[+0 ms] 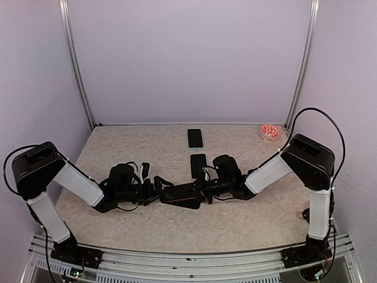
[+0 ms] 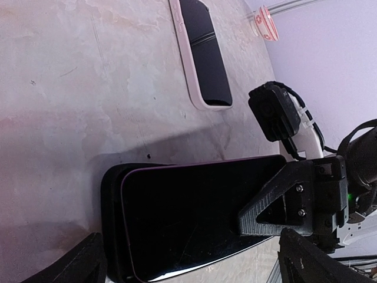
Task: Put the phone into the phone case
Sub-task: Install the phone into the phone case.
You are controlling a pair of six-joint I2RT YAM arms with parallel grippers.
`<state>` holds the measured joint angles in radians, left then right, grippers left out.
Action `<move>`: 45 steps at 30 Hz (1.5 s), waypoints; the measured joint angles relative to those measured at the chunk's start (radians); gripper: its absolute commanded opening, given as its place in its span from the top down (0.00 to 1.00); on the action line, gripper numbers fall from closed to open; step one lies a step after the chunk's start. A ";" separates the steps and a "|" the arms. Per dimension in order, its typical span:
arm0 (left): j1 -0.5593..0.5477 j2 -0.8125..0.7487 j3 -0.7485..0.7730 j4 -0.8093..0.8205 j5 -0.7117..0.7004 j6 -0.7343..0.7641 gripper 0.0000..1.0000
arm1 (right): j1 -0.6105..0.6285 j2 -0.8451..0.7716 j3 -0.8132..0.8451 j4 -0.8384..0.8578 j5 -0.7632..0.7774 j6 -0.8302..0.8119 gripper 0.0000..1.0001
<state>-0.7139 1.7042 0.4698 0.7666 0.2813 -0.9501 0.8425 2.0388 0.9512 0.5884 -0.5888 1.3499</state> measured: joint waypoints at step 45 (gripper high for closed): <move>-0.004 0.077 0.060 0.030 -0.058 0.046 0.01 | -0.053 0.180 0.052 0.252 -0.180 -0.005 1.00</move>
<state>-0.7181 1.7813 0.5301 0.7963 0.2230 -0.9043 0.7895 2.2185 1.0035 0.8402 -0.7685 1.3453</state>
